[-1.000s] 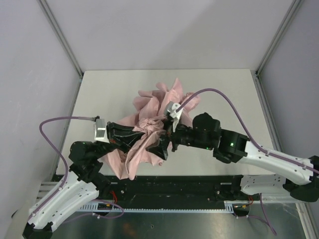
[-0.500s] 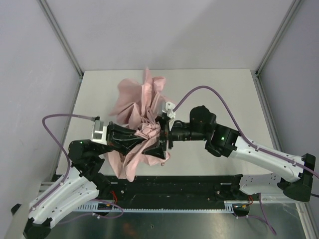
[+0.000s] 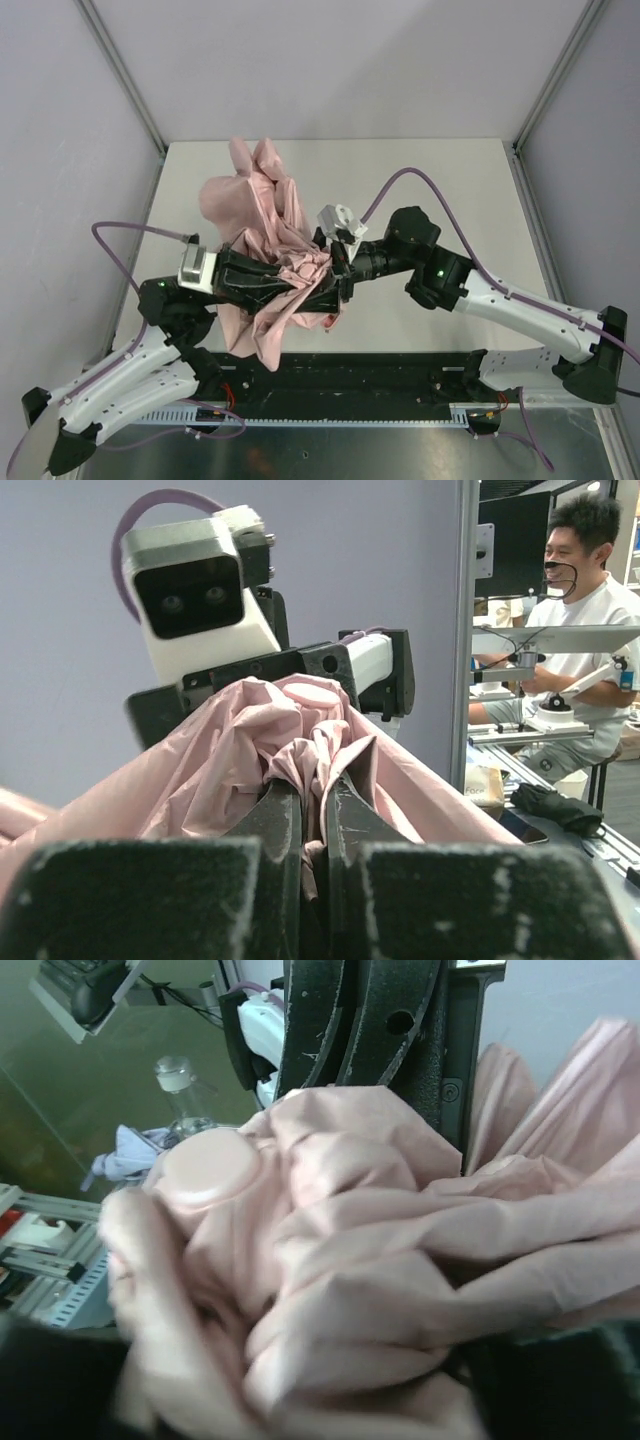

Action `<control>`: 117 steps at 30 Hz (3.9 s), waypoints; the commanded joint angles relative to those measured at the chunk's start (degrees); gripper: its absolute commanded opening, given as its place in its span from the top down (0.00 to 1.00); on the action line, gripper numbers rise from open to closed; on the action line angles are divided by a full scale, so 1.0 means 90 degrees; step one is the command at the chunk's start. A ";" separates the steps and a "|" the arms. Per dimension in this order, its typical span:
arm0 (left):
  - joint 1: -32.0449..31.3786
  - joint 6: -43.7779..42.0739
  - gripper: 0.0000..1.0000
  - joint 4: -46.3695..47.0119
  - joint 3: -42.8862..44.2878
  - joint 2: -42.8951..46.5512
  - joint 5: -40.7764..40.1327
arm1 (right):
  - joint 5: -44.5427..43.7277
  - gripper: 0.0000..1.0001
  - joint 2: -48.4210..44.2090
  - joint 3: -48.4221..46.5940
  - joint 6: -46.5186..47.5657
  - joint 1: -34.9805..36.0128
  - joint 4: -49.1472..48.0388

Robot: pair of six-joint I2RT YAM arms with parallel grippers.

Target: Put away the umbrella

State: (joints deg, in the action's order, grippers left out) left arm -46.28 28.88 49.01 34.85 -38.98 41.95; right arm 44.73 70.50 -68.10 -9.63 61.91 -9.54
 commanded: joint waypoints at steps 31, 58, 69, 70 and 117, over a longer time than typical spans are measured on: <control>-0.0081 0.0297 0.15 -0.6307 0.1004 0.1494 -0.5320 | -0.2208 1.00 -0.2309 0.1961 -0.1681 -0.2512 0.0309; -0.0044 0.5661 0.40 -0.1152 -0.1053 -0.0500 -0.3959 | -0.1274 1.00 -0.3017 0.2000 -0.1331 -0.3121 0.0238; -0.0043 0.3383 1.00 0.1939 -0.0804 -0.0474 -0.3960 | -0.0331 1.00 -0.3083 0.2084 -0.1501 -0.3020 0.0255; -0.0038 0.3592 1.00 0.2539 -0.0766 -0.0791 -0.3735 | -0.0263 1.00 -0.3066 0.2130 -0.1588 -0.2962 0.0028; -0.0519 -0.0110 0.01 -0.4707 0.2486 -0.2062 -0.3559 | -0.3730 1.00 -0.2229 0.0325 -0.1957 -0.3575 0.2794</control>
State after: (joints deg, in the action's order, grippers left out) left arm -50.06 34.35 14.11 53.21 -50.57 13.98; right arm 7.64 51.96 -60.58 -23.97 29.08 19.64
